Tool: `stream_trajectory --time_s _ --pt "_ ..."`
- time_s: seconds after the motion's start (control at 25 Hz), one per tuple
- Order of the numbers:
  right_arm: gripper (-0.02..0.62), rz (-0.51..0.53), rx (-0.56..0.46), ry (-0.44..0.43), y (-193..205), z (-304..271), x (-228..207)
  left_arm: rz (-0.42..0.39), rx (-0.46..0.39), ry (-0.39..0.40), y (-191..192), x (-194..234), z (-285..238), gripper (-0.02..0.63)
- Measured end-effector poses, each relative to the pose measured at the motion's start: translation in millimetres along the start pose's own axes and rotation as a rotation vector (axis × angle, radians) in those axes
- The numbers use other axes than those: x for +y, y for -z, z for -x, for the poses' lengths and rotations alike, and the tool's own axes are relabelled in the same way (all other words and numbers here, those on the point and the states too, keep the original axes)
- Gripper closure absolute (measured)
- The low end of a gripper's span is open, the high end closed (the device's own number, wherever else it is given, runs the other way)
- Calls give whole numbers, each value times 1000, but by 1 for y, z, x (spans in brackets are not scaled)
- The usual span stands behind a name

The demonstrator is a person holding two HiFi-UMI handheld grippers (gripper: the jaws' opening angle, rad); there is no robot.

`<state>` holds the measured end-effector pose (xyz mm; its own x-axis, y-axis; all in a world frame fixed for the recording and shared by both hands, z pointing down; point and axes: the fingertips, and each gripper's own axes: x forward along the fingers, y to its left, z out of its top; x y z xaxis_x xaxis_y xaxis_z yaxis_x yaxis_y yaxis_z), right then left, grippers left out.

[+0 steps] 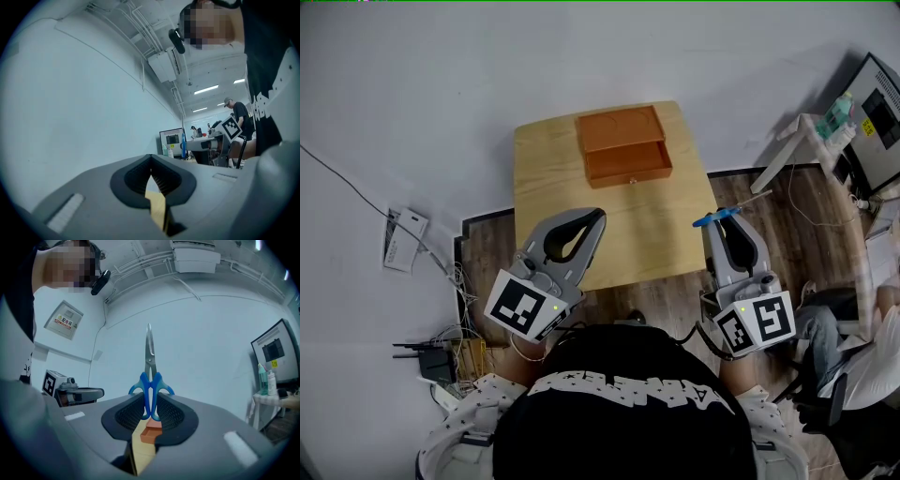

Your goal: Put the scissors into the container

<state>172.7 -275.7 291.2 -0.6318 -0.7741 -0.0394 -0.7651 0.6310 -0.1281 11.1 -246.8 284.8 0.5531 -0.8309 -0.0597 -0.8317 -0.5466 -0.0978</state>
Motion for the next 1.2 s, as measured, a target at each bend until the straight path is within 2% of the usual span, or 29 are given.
stream_trajectory --time_s 0.24,0.52,0.76,1.2 --pt "499 -10 8 -19 4 -7 -15 0 18 -25 6 1 -12 605" --pt "499 -8 13 -9 8 -4 -12 2 17 -12 8 -1 -9 606" --pt "499 -21 29 -5 14 -6 -33 -7 45 -22 15 -3 -23 606" --pt "499 5 71 -13 24 -37 -36 -15 55 -54 21 30 -25 606"
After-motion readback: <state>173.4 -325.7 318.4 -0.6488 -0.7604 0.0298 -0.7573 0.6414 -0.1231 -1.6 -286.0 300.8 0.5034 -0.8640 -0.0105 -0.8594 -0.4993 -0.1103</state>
